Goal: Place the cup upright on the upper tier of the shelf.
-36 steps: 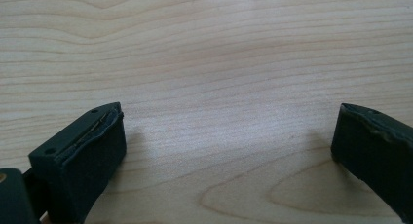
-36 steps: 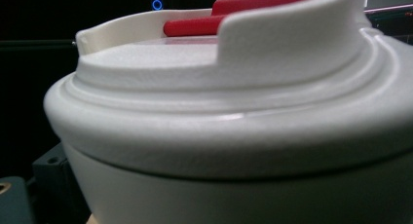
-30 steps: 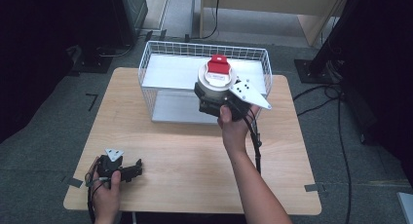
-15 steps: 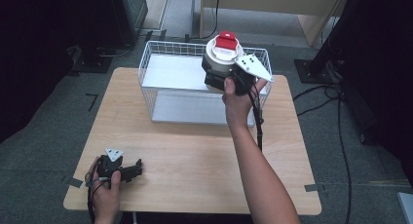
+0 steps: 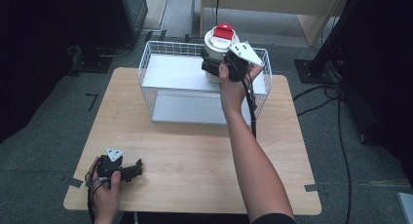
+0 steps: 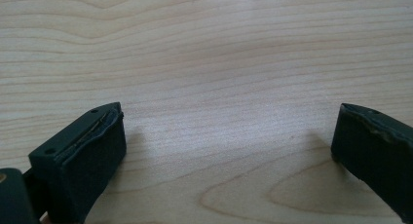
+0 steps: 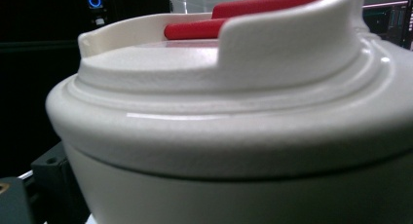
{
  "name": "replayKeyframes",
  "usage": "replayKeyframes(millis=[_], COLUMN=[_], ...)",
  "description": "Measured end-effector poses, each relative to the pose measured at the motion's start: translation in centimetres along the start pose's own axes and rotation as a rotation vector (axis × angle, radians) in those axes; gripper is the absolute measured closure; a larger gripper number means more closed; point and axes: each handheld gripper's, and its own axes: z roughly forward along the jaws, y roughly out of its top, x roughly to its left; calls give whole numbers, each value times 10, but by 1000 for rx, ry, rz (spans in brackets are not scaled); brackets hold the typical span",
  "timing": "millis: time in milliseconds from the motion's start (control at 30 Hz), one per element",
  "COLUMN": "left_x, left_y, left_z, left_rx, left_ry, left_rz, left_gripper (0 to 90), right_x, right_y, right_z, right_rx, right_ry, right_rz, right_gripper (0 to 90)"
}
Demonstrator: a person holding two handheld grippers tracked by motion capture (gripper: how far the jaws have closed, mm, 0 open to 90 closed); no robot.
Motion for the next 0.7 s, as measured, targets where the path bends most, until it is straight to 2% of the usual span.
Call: replayKeyframes(millis=[300,700], left_x=[0,0], left_y=[0,0], left_z=[0,0], left_rx=[-1,-1], left_ry=[0,0], left_rz=[0,0], left_gripper=[0,0], right_x=[-5,-9], right_y=[-6,-11], right_z=[19,24], right_rx=[30,51], right_ry=[-30,-41], right_rz=[11,2], right_gripper=[13,3])
